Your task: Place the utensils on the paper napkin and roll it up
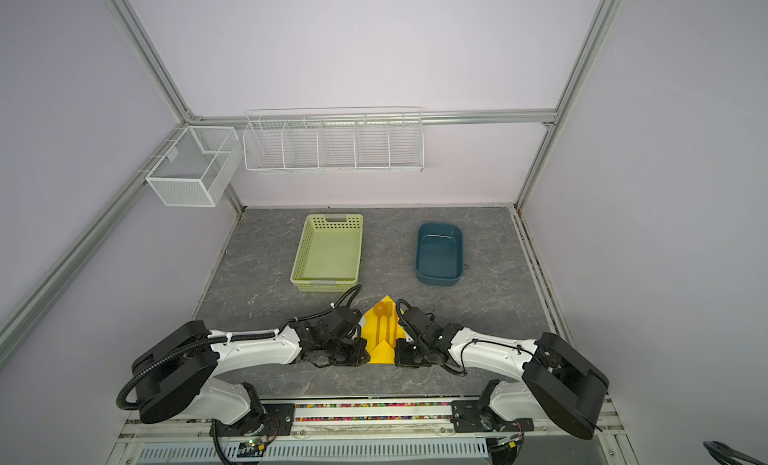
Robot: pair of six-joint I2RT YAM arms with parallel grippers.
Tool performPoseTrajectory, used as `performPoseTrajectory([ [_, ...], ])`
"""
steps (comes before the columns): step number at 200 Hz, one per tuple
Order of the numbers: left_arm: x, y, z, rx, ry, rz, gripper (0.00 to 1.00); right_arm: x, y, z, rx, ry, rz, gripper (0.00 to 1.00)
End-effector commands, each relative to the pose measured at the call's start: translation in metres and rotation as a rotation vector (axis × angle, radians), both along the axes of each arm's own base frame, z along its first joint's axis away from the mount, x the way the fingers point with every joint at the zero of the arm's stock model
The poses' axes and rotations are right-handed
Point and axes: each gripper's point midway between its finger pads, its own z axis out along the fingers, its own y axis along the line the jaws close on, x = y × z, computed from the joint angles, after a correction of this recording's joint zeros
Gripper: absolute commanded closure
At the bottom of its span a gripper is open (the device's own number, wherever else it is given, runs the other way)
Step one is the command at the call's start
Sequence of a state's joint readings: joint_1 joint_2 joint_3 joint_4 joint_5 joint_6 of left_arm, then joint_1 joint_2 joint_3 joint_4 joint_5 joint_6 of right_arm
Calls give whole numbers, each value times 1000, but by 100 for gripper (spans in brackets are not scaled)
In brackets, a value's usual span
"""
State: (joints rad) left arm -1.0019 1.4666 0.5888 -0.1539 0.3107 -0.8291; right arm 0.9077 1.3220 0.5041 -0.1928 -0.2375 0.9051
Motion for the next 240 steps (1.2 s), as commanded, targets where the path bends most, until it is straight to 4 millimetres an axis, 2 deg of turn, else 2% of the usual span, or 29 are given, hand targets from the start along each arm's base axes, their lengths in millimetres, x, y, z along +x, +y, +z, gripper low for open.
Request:
performPoseTrajectory([
  [1,-3,10,-13,52,9,9,98,-7,-4,-10,-18,47,-16,93],
  [75,-2,19,-16,87,-1,31,99,-16,-34,-24,-144,70,-21,93],
  [177,-4,23,-19,101,10,41,99,-23,-63,-27,-192,89,-47,94],
  [200,-3,16,-10,58,1,32,99,-21,-63,-23,-181,77,-49,94],
  [240,6,-9,36,-86,-69,-12,93,-13,-56,-15,-163,55,-40,94],
])
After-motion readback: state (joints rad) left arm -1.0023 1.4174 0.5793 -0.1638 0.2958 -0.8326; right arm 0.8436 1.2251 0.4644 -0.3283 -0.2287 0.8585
